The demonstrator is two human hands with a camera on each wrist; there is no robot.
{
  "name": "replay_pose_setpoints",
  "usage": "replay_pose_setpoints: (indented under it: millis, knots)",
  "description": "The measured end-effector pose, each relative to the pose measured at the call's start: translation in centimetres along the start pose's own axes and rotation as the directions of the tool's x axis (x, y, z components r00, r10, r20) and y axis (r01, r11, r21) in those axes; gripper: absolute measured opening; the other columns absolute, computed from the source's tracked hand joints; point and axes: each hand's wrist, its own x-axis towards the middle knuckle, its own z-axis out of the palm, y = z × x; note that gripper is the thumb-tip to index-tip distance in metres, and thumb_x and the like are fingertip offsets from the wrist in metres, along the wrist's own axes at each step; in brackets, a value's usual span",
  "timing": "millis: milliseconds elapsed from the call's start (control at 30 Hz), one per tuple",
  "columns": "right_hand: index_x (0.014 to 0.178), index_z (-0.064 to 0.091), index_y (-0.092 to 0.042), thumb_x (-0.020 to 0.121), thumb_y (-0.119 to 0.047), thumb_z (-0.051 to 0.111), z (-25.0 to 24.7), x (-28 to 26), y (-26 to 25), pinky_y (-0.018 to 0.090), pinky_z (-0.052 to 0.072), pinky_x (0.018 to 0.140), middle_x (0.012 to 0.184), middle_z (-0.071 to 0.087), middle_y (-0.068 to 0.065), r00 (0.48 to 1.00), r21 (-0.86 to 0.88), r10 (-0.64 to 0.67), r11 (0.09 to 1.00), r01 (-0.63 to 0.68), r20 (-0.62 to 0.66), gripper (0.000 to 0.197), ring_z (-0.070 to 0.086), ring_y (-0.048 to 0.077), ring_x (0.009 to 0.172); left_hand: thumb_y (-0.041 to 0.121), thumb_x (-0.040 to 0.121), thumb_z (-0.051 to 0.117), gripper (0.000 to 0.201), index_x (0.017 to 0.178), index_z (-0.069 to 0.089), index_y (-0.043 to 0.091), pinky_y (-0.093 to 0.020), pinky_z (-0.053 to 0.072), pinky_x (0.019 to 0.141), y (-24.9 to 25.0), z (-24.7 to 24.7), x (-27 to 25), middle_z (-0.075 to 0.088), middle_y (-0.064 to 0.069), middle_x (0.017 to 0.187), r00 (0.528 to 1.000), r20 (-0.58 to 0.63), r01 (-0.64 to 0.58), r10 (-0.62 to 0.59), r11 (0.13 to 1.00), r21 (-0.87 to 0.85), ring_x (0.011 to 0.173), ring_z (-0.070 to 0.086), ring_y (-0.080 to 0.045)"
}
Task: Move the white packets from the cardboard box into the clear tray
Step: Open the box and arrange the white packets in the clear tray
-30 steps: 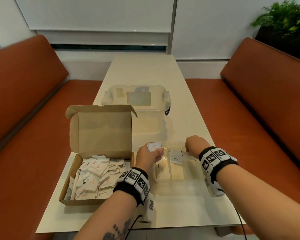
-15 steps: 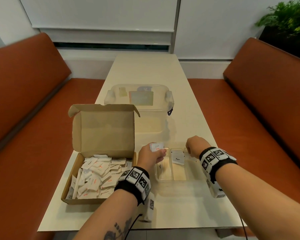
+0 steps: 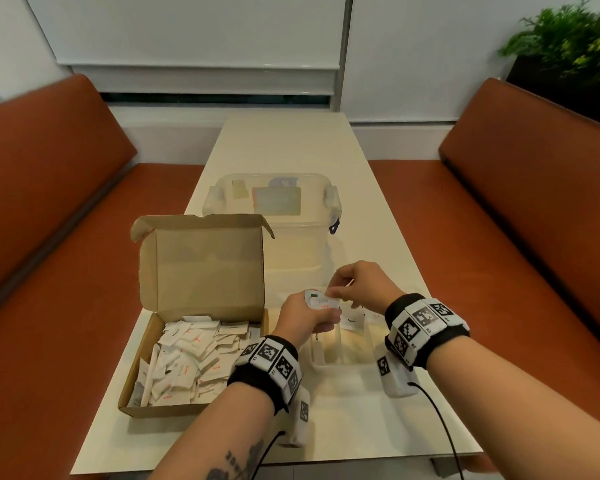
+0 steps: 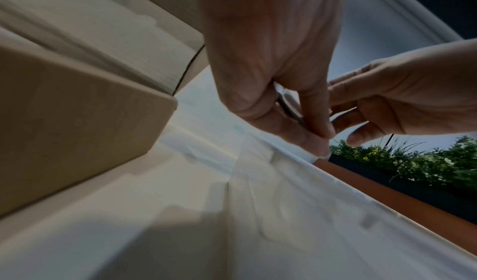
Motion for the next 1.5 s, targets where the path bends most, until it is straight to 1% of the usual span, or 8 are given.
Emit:
replay_pose_setpoints:
  millis: [167,433,700,833,933,1200,1333,1500]
  knots:
    - [0.081,0.071,-0.009,0.079,-0.009,0.072,-0.3,-0.5,0.2,0.013,0.049,0.050,0.074,0.067,0.010,0.999,0.127,0.013,0.992,-0.017,0.033,0.003,0.059,0.007,0.057,-0.008,0.072,0.074,0.029,0.096,0.062,0.003,-0.025,0.058,0.062,0.4,0.1,-0.2,0.066,-0.013,0.083,1.000,0.009,-0.012,0.012,1.000,-0.001,0.066,0.067,-0.018]
    - [0.077,0.066,-0.009,0.078,-0.002,0.074,-0.6,-0.9,1.3,0.015,0.051,0.052,0.062,0.065,0.005,0.990,0.334,0.117,0.939,-0.082,-0.085,0.010,0.061,0.004,0.048,0.009,0.092,0.060,0.011,0.102,0.062,0.005,-0.026,0.060,0.069,0.6,0.3,-0.2,0.069,-0.016,0.093,0.999,-0.033,-0.020,0.016,0.993,-0.120,0.076,0.071,-0.018]
    - [0.091,0.061,-0.004,0.076,-0.002,0.075,0.0,-1.6,1.2,0.017,0.051,0.051,0.062,0.068,0.006,0.989,0.262,0.142,0.954,-0.146,0.035,0.021,0.062,0.007,0.047,0.006,0.090,0.061,0.012,0.102,0.062,0.008,-0.030,0.060,0.071,0.5,0.5,-0.3,0.068,-0.015,0.096,0.993,-0.113,-0.056,0.045,0.993,-0.100,0.082,0.067,-0.024]
    - [0.095,0.063,-0.009,0.079,-0.013,0.075,-0.3,-1.5,1.1,0.018,0.052,0.057,0.079,0.069,0.010,0.992,0.205,0.112,0.974,-0.099,-0.052,0.021,0.063,0.013,0.062,0.006,0.089,0.063,0.020,0.109,0.062,0.006,-0.030,0.060,0.070,0.4,0.5,-0.4,0.067,-0.019,0.104,0.995,-0.088,-0.044,0.044,0.999,0.005,0.085,0.066,-0.025]
    - [0.095,0.064,-0.006,0.080,-0.007,0.073,-0.6,-1.6,1.1,0.014,0.050,0.054,0.072,0.067,0.008,0.994,0.230,0.101,0.969,-0.088,-0.044,0.018,0.062,0.007,0.056,0.005,0.087,0.065,0.023,0.110,0.062,0.004,-0.028,0.060,0.067,0.2,0.7,-0.5,0.067,-0.020,0.102,0.996,-0.078,-0.044,0.044,0.999,0.006,0.084,0.067,-0.026]
    - [0.084,0.057,0.000,0.080,0.005,0.068,-0.8,-2.4,1.8,0.029,0.059,0.065,0.072,0.064,0.019,0.962,0.566,0.259,0.808,-0.166,-0.088,0.013,0.065,0.022,0.058,-0.003,0.086,0.063,0.015,0.098,0.061,0.005,-0.028,0.059,0.069,0.0,1.2,-0.4,0.068,-0.016,0.091,0.995,-0.082,-0.067,0.062,0.996,-0.060,0.073,0.068,-0.023]
    - [0.093,0.063,-0.011,0.077,-0.008,0.075,-0.9,-2.4,2.1,0.015,0.050,0.056,0.078,0.059,-0.001,0.982,0.252,0.158,0.959,-0.128,-0.104,0.020,0.059,0.012,0.067,-0.004,0.086,0.063,0.016,0.101,0.062,0.000,-0.026,0.059,0.066,0.0,1.2,-0.3,0.068,-0.017,0.090,0.995,-0.089,-0.050,0.050,0.999,0.008,0.071,0.068,-0.022]
    - [0.091,0.074,-0.012,0.081,-0.014,0.071,-1.4,-2.0,2.4,0.009,0.040,0.058,0.073,0.065,-0.003,0.994,0.002,0.090,0.996,-0.090,-0.063,0.010,0.055,0.000,0.063,-0.001,0.086,0.064,0.020,0.106,0.062,-0.004,-0.027,0.059,0.066,-0.6,1.3,-0.5,0.068,-0.016,0.086,0.997,-0.072,-0.023,0.028,0.998,0.065,0.069,0.067,-0.020]
